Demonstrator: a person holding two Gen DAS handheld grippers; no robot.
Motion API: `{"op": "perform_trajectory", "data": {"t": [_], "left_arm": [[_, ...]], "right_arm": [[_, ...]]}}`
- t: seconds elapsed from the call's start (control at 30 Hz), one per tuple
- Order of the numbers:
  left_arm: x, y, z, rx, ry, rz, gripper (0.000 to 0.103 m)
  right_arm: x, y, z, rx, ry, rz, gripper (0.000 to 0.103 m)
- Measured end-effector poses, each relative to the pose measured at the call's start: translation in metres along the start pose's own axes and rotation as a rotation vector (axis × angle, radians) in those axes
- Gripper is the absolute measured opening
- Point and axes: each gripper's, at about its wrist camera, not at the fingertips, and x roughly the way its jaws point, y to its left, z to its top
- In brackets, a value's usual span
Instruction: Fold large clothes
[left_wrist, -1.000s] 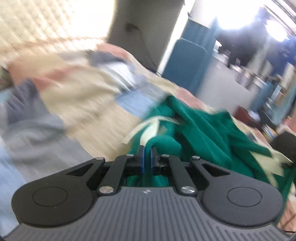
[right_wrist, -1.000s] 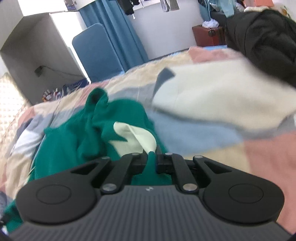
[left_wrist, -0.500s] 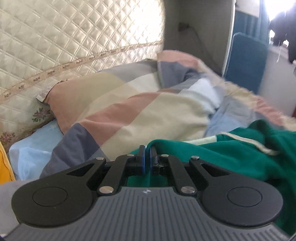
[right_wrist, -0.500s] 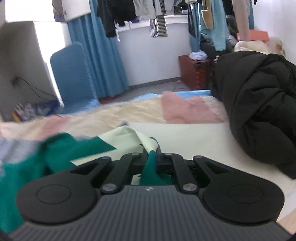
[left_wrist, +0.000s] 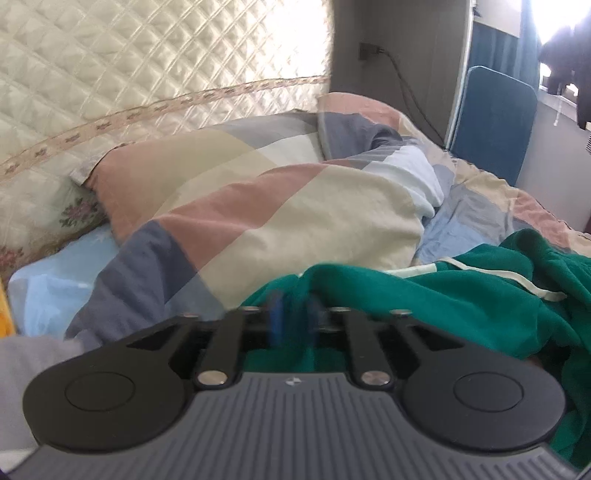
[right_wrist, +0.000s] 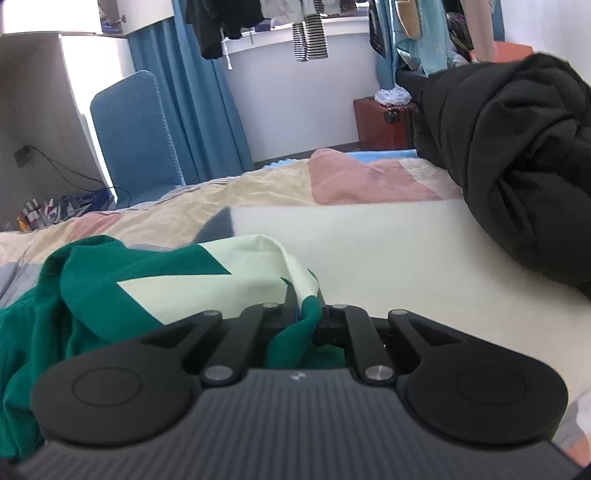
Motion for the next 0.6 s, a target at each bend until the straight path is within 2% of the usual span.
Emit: {"op": "perform_trajectory", "data": {"t": [0.03, 0.07, 0.1, 0.13, 0.2, 0.4, 0.6], "left_arm": [[-0.006, 0.0, -0.001, -0.002, -0.006, 0.018, 0.062], [-0.014, 0.0, -0.002, -0.003, -0.026, 0.03, 0.064], [-0.022, 0.0, -0.003, -0.007, -0.038, 0.023, 0.064], [-0.03, 0.0, -0.003, -0.015, -0.04, 0.003, 0.064], [-0.048, -0.005, -0.004, -0.019, -0.053, -0.028, 0.064], [-0.112, -0.044, -0.01, 0.021, -0.116, -0.142, 0.064], [-0.156, -0.099, -0.03, 0.019, -0.114, -0.331, 0.064]], "right_arm": [[-0.004, 0.003, 0.001, -0.014, -0.001, -0.002, 0.011], [-0.011, 0.007, 0.001, -0.028, -0.003, -0.001, 0.012], [-0.015, 0.009, 0.003, -0.034, -0.005, 0.001, 0.019], [-0.021, 0.011, 0.004, -0.033, -0.008, 0.008, 0.04], [-0.036, 0.014, 0.007, -0.019, -0.029, 0.05, 0.062], [-0.086, 0.037, 0.02, -0.024, -0.097, 0.131, 0.063], [-0.129, 0.094, 0.014, -0.126, -0.118, 0.251, 0.063]]}}
